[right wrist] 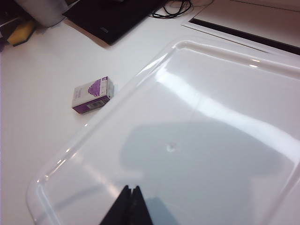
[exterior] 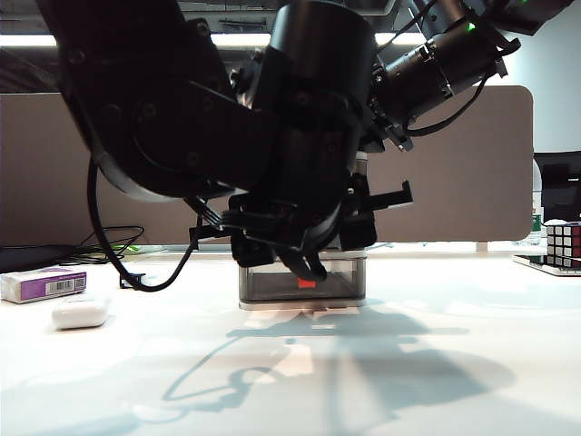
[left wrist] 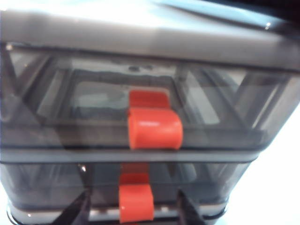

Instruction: Open the second layer of the drawer on the table, pick up the earphone case on the table and put it in, and finally close the drawer.

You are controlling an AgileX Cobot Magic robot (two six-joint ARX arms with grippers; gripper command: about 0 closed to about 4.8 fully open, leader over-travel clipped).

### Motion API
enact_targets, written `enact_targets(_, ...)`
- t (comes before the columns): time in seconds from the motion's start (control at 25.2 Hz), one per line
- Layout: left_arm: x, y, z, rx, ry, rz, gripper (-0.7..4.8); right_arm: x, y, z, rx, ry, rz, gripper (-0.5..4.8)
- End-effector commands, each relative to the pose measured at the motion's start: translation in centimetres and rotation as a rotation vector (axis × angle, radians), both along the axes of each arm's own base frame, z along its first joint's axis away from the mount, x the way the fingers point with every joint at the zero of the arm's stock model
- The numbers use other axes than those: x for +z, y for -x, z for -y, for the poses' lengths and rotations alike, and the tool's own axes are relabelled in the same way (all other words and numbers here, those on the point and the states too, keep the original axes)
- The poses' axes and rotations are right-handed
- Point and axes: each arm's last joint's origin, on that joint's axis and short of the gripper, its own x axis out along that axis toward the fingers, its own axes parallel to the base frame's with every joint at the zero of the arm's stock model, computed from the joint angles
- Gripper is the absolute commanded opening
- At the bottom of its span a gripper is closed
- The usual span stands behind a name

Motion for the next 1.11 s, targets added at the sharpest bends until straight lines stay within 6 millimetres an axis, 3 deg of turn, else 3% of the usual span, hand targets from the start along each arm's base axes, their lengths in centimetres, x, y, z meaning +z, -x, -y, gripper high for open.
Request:
enact_targets(0.04,0.3,-0.4,-0.1,0.013,0.012,0.011,2.23,-0.1,0.1,0.0,0.004,0.006,-0.010,-0.05)
enact_targets(0.08,0.4,-0.4,-0.1,0.013,0.017,0.014,1.81,-0.1,0.1,0.0,0.004,0.006,-0.010,-0.05)
enact_targets(0.12,0.4,-0.4,-0.1,0.013,0.019,0.015,1.71,-0.1,0.1,0.0,0.004,0.006,-0.010,-0.05)
enact_targets(0.32,0.4,-0.4,-0.1,0.013,0.026,0.019,1.66,-0.1,0.1,0.0,0.003,0.006,-0.010,-0.05)
enact_targets(0.4,0.4,-0.4,-0.1,0.013,0.026,0.019,0.73,-0.1,0.1,0.0,0.003,0.007,-0.009,-0.05)
enact_targets(0.6,0.4,-0.4,-0.1,0.013,0.025,0.019,0.46,-0.1,0.1,0.0,0.003,0.007,-0.009,-0.05)
enact_targets(0.68,0.4,-0.3,0.0,0.010,0.025,0.019,-0.06,-0.1,0.1,0.0,0.003,0.007,-0.009,-0.05)
enact_targets(1.11,0.2,1.4,1.0,-0.014,-0.019,0.014,-0.06,-0.1,0.1,0.0,0.003,0.007,-0.010,-0.05)
